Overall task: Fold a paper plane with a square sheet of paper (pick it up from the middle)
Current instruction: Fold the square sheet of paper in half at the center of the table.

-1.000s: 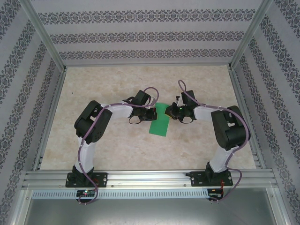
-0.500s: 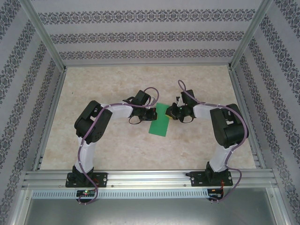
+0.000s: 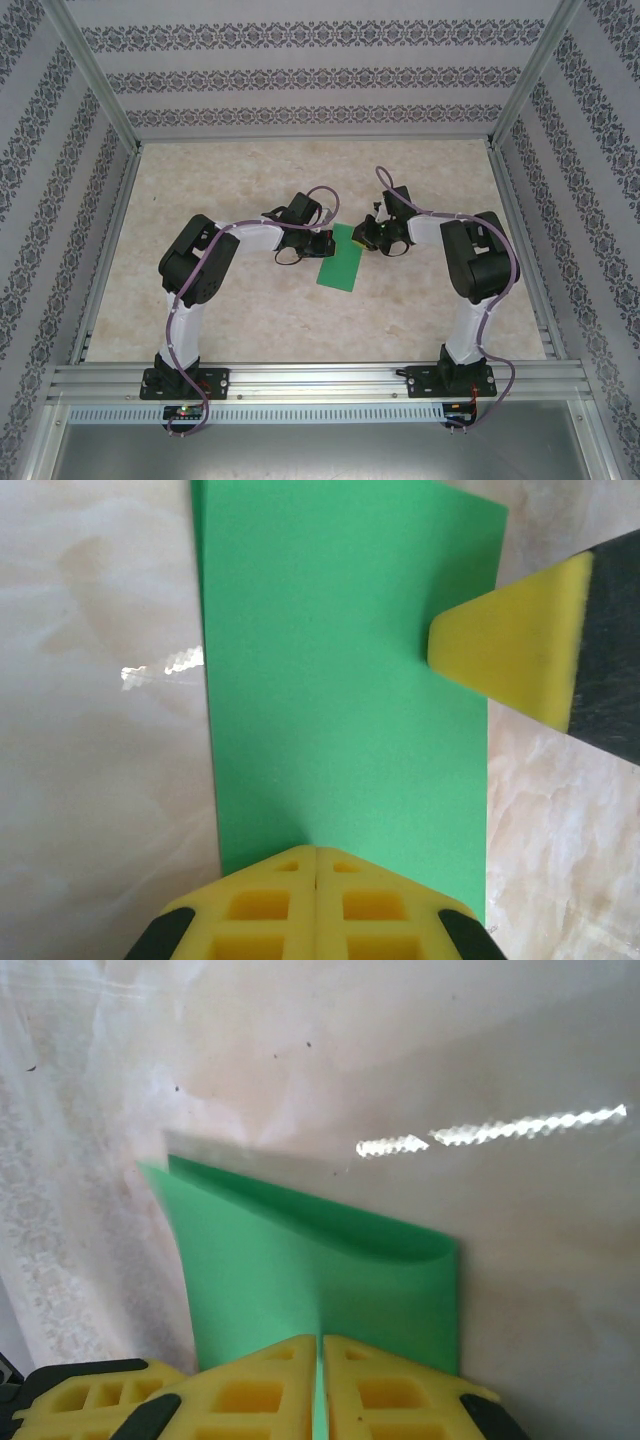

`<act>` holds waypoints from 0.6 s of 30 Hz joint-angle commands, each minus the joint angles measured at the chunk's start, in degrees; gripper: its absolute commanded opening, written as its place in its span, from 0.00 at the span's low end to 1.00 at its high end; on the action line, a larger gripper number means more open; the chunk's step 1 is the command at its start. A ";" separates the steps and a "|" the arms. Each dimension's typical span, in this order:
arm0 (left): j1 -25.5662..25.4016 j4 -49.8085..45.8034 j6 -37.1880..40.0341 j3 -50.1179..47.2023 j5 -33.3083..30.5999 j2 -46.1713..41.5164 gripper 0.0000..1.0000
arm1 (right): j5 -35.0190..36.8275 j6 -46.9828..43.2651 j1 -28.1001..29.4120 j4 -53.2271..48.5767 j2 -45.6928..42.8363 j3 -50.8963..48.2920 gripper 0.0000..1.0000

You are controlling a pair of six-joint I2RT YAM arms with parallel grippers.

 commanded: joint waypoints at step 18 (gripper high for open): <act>-1.13 -4.95 1.77 -1.46 -1.76 1.96 0.00 | 0.42 -1.40 -2.05 -2.15 1.95 4.53 0.13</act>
